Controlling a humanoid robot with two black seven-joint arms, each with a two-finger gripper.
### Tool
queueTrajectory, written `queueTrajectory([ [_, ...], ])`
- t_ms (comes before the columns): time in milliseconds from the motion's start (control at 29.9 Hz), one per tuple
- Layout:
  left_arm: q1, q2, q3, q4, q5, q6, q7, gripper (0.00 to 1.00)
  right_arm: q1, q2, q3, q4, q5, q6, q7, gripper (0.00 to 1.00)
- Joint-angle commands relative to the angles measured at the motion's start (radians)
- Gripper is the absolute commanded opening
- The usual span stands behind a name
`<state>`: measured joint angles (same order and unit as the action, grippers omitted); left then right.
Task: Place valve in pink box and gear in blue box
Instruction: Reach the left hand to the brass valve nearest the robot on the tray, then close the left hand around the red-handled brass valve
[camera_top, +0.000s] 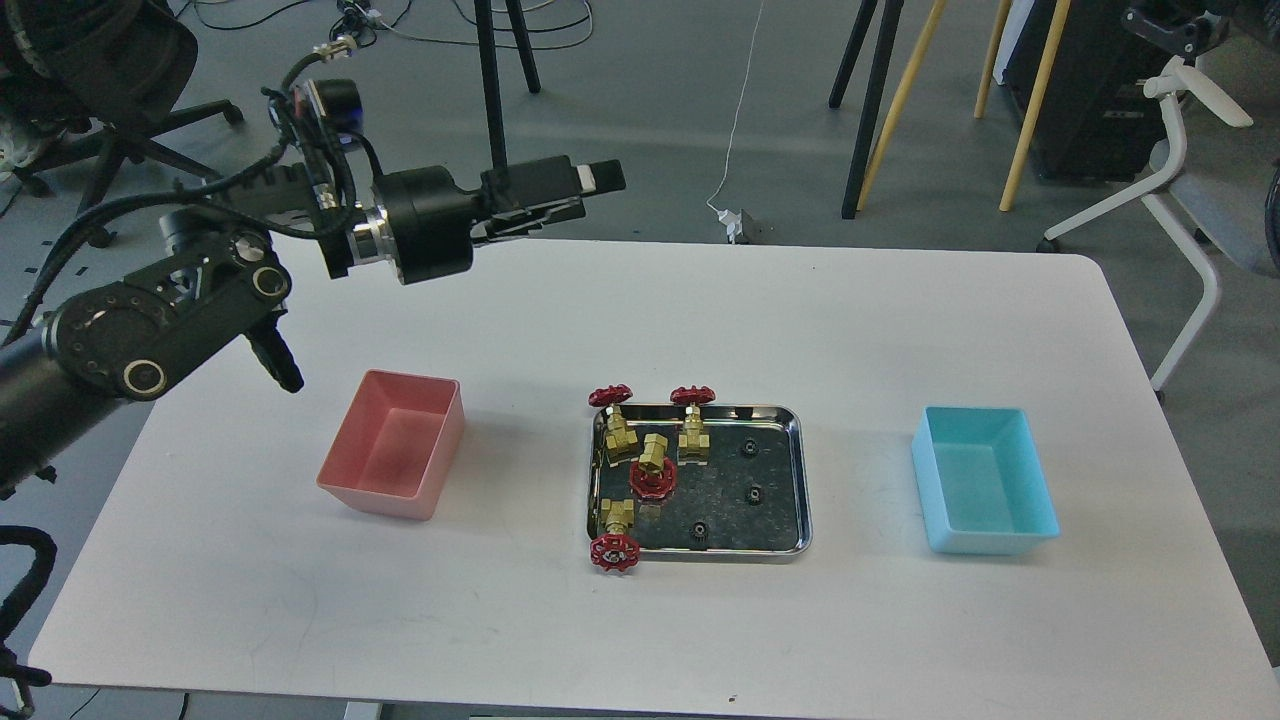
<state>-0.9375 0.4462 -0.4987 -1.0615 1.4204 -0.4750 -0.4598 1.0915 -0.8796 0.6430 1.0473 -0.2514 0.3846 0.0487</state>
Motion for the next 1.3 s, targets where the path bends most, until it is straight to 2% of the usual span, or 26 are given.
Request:
queueTrajectory([
  [0, 0.020, -0.067, 0.023, 0.000, 0.141, 0.103, -0.006, 1.00, 0.001, -0.009, 0.000, -0.003, 0.000, 0.003, -0.010, 0.99],
  [134, 0.028, -0.095, 0.188, 0.000, 0.267, 0.323, -0.029, 1.00, 0.002, -0.019, -0.008, -0.023, -0.002, 0.007, -0.012, 0.99],
  [234, 0.029, -0.104, 0.359, 0.020, 0.412, 0.531, -0.029, 1.00, 0.007, -0.019, -0.019, -0.044, -0.002, 0.007, -0.016, 0.99],
  [301, 0.037, -0.125, 0.426, 0.044, 0.463, 0.651, -0.029, 1.00, 0.014, -0.019, -0.019, -0.049, -0.002, 0.007, -0.018, 0.99],
  [501, 0.135, -0.184, 0.482, 0.196, 0.482, 0.890, -0.029, 0.99, 0.027, -0.019, -0.022, -0.058, -0.002, 0.008, -0.027, 0.99],
  [601, 0.140, -0.236, 0.497, 0.286, 0.473, 0.937, -0.029, 0.99, 0.028, -0.021, -0.022, -0.058, -0.002, 0.010, -0.030, 0.99],
  [702, 0.151, -0.261, 0.502, 0.362, 0.466, 0.944, -0.029, 0.99, 0.028, -0.021, -0.022, -0.064, -0.003, 0.023, -0.032, 0.99],
  [1069, 0.186, -0.388, 0.532, 0.514, 0.465, 0.937, -0.029, 0.99, 0.028, -0.019, -0.022, -0.093, -0.012, 0.036, -0.032, 0.99],
  [1270, 0.204, -0.437, 0.539, 0.577, 0.465, 0.944, -0.029, 0.95, 0.028, -0.019, -0.022, -0.093, -0.012, 0.036, -0.032, 0.99],
])
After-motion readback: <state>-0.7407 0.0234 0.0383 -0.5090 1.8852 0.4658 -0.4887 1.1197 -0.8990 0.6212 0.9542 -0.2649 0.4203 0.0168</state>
